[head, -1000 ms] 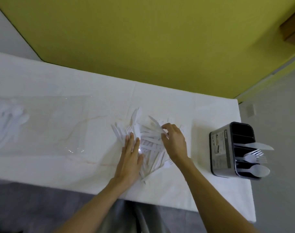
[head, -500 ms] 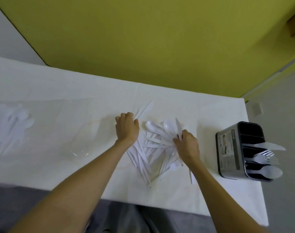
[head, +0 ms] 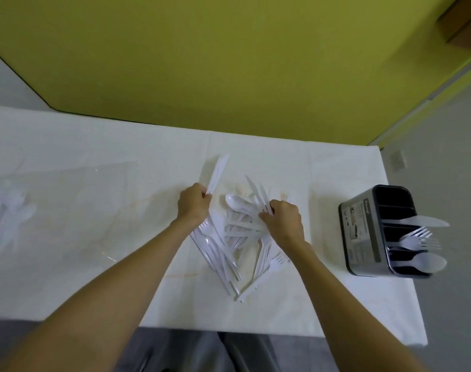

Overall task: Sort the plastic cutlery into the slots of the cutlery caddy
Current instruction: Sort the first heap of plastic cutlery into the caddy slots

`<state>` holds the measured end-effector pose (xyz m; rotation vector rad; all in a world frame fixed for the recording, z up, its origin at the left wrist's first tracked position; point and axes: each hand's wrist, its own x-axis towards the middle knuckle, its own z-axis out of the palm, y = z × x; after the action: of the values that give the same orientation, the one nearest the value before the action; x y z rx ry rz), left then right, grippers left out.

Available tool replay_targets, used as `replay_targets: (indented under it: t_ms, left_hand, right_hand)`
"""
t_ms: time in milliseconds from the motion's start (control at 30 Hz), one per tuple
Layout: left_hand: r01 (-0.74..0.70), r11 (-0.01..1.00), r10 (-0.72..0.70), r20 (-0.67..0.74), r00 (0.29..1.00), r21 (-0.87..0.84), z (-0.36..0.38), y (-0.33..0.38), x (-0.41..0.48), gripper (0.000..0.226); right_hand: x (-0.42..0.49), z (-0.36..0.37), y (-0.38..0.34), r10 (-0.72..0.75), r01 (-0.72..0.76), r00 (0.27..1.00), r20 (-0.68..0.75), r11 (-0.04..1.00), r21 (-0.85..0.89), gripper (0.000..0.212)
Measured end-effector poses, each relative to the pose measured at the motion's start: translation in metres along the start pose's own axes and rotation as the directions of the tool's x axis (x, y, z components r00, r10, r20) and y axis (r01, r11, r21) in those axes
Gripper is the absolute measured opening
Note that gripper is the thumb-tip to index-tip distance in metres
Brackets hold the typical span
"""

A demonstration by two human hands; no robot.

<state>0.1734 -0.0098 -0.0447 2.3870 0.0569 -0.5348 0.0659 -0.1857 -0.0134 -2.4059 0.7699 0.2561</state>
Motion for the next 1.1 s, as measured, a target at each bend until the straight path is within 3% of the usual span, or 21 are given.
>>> replay_targets:
  t_ms: [167, 333, 400, 467, 567, 733, 933, 1100]
  left_hand:
    - [0.022, 0.984, -0.024, -0.011, 1.0, -0.177, -0.017, -0.006, -0.017, 0.021]
    - [0.008, 0.962, 0.019, 0.096, 0.995, -0.274, -0.01, -0.001, -0.041, 0.019]
    - [0.045, 0.945, 0.017, 0.187, 0.982, -0.324, 0.002, 0.0, -0.051, 0.019]
    - [0.096, 0.92, 0.005, 0.257, 0.966, -0.379, 0.015, 0.0, -0.059, 0.019]
    - [0.113, 0.908, 0.002, 0.275, 0.961, -0.404, 0.026, 0.002, -0.068, 0.015]
    - [0.066, 0.916, 0.049, 0.272, 0.961, -0.397, 0.025, 0.006, -0.076, 0.011]
    - [0.014, 0.929, 0.044, 0.149, 0.988, -0.37, 0.013, 0.013, -0.078, 0.011]
    - [-0.094, 0.862, 0.137, 0.051, 0.989, -0.498, 0.015, 0.07, -0.084, 0.011]
  right_hand:
    - [0.008, 0.0, -0.001, 0.068, -0.068, 0.998, -0.003, 0.995, -0.076, 0.018]
    - [0.007, -0.01, 0.014, 0.097, -0.1, 0.993, -0.068, 0.994, -0.038, 0.03]
    - [0.005, -0.011, 0.016, 0.056, -0.052, 0.996, -0.071, 0.997, 0.054, 0.03]
    - [0.001, -0.013, 0.013, 0.039, -0.037, 0.999, -0.003, 0.962, 0.271, 0.024]
    - [-0.004, -0.01, 0.006, 0.074, -0.172, 0.98, 0.185, 0.785, 0.595, 0.017]
    - [-0.001, -0.004, 0.007, 0.055, -0.255, 0.956, 0.287, 0.639, 0.726, 0.032]
    - [-0.014, -0.026, 0.018, 0.061, -0.204, 0.976, 0.207, 0.578, 0.79, 0.026]
    - [-0.04, -0.111, 0.042, 0.078, -0.007, 0.996, -0.045, 0.567, 0.824, 0.011]
